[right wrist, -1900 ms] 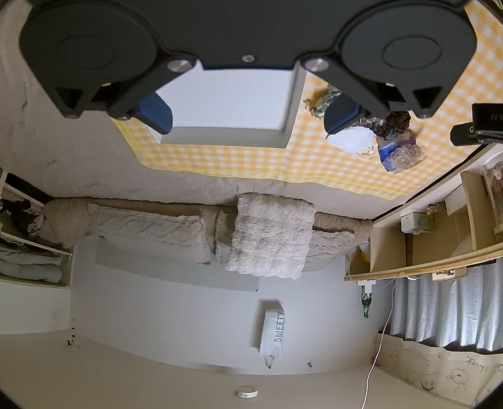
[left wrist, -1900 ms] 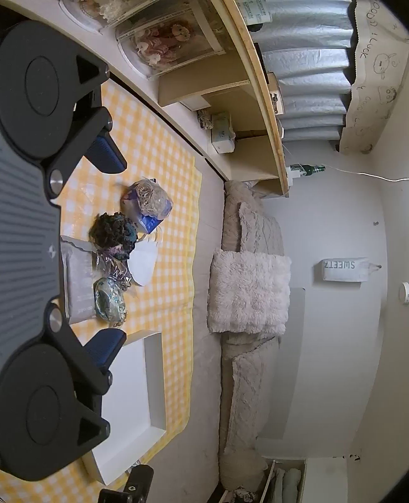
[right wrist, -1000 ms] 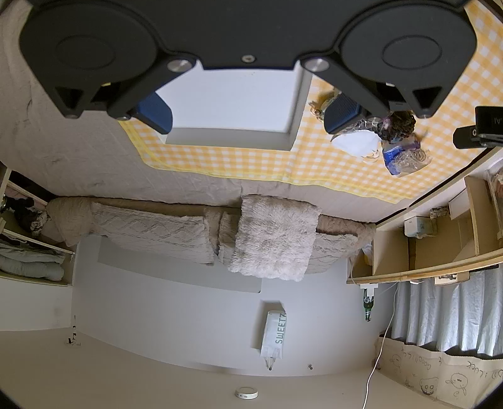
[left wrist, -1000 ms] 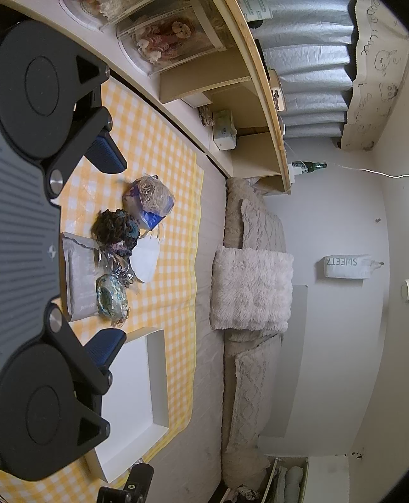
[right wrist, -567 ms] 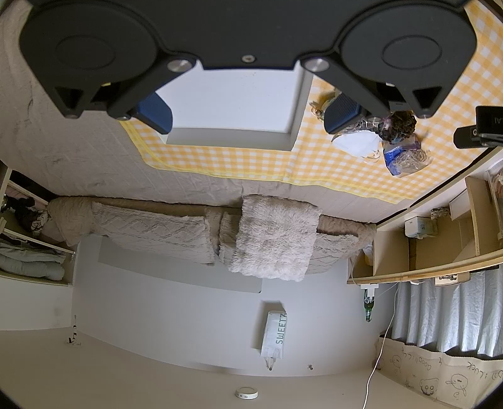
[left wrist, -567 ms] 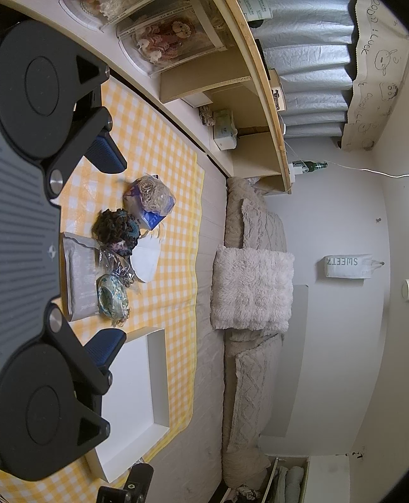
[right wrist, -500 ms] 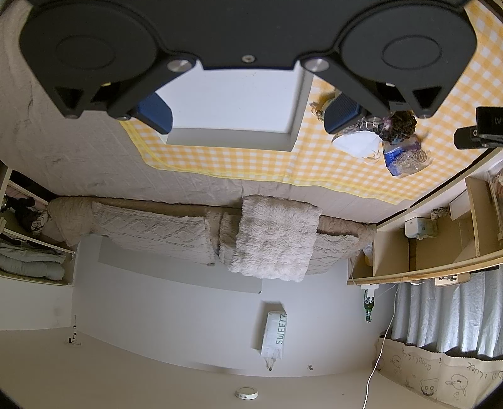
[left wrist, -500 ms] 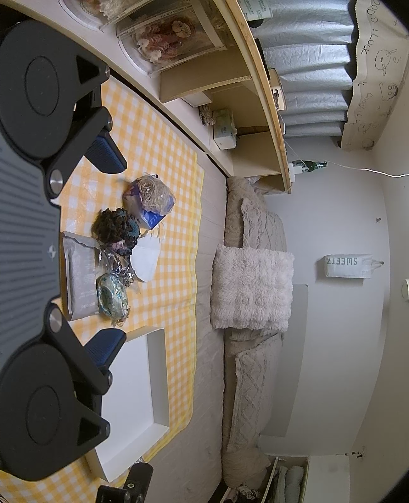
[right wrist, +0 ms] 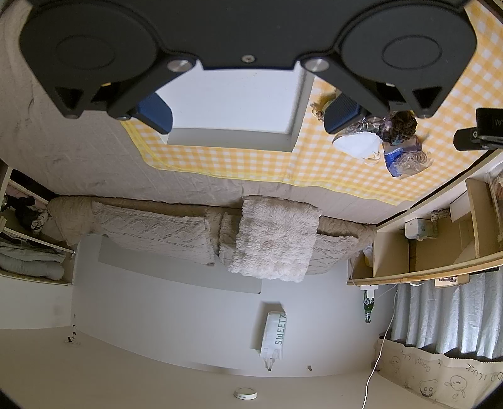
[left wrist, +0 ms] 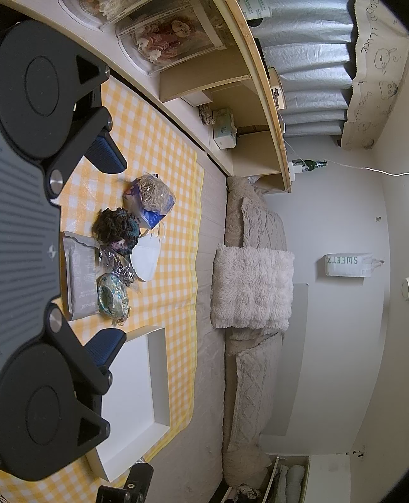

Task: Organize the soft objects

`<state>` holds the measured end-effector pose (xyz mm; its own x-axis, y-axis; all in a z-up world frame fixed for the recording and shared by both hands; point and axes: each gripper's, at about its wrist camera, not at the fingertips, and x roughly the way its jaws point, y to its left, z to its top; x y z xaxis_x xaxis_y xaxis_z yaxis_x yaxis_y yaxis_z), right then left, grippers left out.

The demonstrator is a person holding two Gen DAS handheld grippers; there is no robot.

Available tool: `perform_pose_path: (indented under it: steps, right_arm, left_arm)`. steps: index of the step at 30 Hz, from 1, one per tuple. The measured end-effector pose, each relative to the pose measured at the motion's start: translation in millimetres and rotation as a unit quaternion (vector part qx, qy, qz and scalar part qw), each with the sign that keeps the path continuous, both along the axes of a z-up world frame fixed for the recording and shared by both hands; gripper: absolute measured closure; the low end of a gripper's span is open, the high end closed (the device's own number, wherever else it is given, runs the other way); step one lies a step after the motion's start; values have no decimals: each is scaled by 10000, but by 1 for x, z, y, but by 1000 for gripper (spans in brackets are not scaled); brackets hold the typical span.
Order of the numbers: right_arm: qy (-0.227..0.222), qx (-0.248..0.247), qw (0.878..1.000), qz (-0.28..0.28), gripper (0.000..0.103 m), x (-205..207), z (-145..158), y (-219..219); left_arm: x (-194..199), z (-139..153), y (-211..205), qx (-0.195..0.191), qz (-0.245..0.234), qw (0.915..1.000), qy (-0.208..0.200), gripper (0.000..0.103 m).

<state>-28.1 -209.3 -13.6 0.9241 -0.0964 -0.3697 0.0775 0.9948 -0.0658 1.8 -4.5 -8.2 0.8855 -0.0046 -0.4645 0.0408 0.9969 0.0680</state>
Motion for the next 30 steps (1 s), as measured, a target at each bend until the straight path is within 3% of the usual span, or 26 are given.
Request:
perform_pose_path:
  steps: [30]
  right_arm:
    - [7, -16, 10000, 6, 0, -1, -1, 0]
  left_arm:
    - [3, -8, -8, 10, -12, 10000, 3, 0]
